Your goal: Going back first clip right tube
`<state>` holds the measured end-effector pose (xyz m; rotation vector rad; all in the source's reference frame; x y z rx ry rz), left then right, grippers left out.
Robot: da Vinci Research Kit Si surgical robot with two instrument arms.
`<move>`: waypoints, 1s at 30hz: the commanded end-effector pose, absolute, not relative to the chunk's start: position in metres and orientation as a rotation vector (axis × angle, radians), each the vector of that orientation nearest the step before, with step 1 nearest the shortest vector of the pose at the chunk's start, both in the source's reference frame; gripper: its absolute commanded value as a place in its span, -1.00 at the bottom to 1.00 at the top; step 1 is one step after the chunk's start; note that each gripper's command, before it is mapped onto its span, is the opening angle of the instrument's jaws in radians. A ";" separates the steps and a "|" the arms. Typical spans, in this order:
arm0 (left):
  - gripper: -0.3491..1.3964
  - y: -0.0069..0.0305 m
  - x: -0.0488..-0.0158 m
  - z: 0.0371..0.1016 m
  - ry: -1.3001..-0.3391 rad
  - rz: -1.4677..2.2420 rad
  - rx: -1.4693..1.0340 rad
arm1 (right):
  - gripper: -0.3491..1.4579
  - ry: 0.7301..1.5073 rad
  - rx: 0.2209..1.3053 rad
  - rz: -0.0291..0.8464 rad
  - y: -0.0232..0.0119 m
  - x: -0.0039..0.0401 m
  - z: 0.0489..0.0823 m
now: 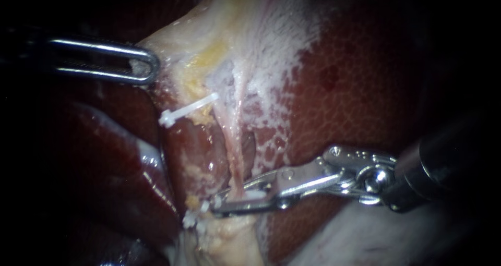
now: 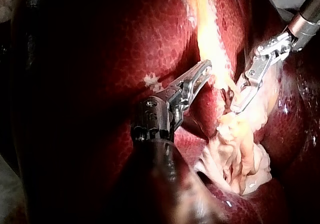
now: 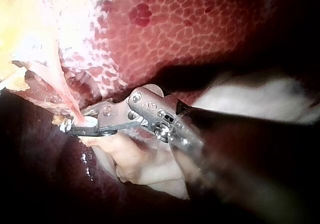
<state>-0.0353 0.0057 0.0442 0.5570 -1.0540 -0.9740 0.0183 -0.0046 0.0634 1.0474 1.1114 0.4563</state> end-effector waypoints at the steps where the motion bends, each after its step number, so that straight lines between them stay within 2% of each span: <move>1: -1.00 0.0057 -0.0353 0.0442 -1.054 -0.974 0.557 | -1.00 1.111 1.047 0.457 -0.0046 0.0183 0.0634; 14: -1.00 0.0057 -0.0353 0.0442 -1.054 -0.974 0.557 | -1.00 1.111 1.047 0.456 -0.0047 0.0183 0.0634; 17: -1.00 0.0057 -0.0353 0.0442 -1.054 -0.974 0.557 | -0.61 1.111 1.047 0.455 -0.0047 0.0183 0.0635; 21: -1.00 0.0057 -0.0353 0.0441 -1.054 -0.974 0.557 | -0.30 1.143 0.997 0.386 -0.0046 0.0185 0.0636; 24: -1.00 0.0057 -0.0353 0.0441 -1.054 -0.974 0.556 | -0.17 1.176 0.939 0.316 -0.0045 0.0187 0.0638; 30: -1.00 0.0056 -0.0353 0.0440 -1.054 -0.975 0.556 | -0.04 1.223 0.847 0.200 -0.0042 0.0191 0.0641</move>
